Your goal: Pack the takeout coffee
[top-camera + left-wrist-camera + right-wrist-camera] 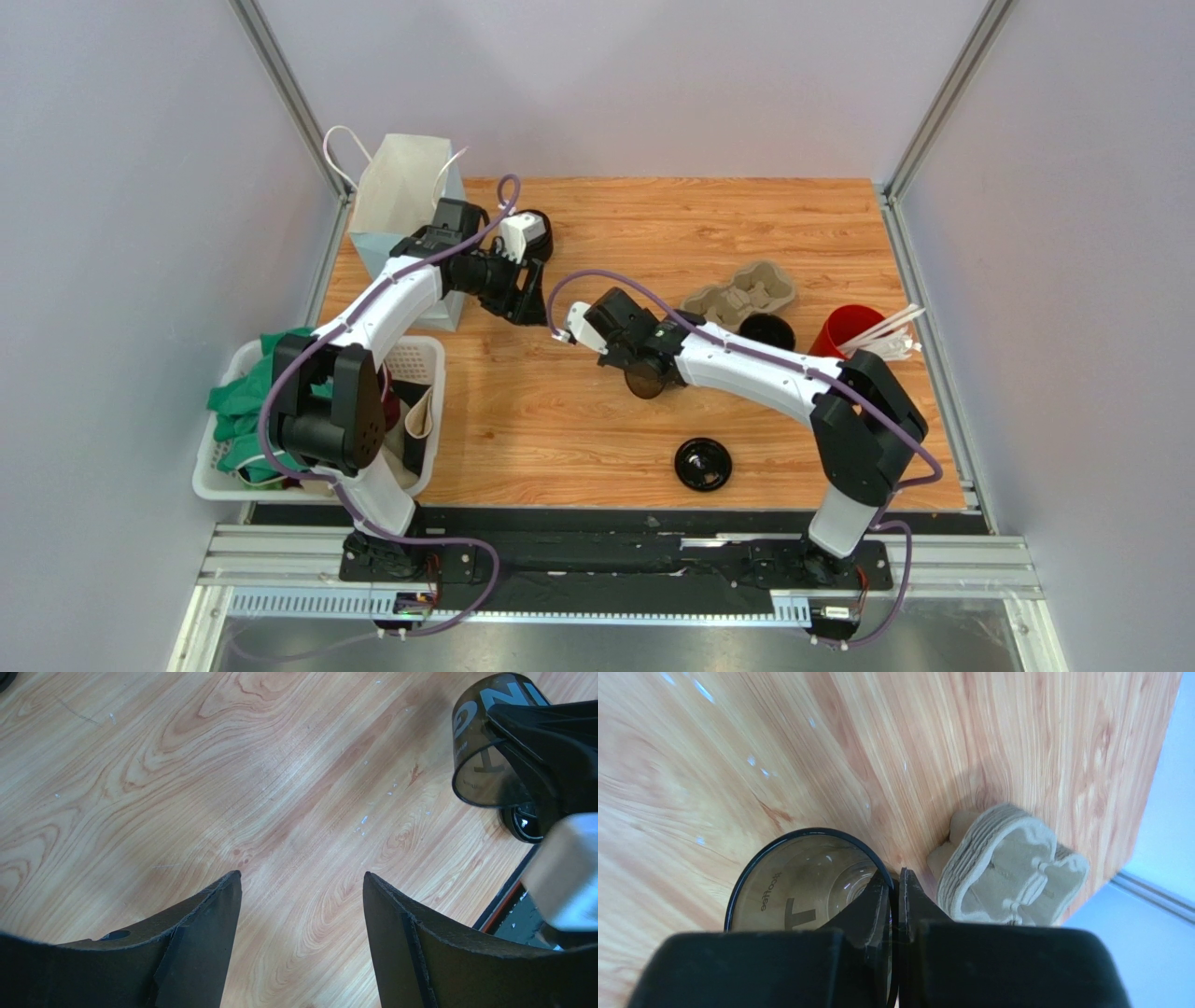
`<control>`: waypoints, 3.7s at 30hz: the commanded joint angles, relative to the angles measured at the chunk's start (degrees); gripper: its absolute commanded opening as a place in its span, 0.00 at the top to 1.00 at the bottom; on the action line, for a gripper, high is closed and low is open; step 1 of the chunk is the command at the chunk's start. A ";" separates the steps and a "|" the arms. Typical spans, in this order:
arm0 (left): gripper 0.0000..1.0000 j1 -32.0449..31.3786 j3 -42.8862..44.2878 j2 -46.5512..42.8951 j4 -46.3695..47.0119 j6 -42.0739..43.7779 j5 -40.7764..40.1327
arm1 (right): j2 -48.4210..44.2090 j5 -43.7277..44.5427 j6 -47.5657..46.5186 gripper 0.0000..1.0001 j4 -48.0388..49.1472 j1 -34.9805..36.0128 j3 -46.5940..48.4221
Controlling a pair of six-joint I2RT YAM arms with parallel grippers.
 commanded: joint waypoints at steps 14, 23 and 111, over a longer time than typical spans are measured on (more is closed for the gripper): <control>0.27 6.73 -1.41 -5.30 3.10 -3.39 6.64 | 7.90 -40.25 9.58 1.00 7.55 -6.05 9.78; 0.27 7.08 -1.85 -5.91 3.89 -3.57 7.17 | 6.58 -38.76 14.68 0.97 21.53 -6.93 3.79; 0.10 5.86 -1.50 -17.85 3.02 13.97 21.49 | -21.13 -77.54 -13.78 1.00 -30.55 -12.80 7.19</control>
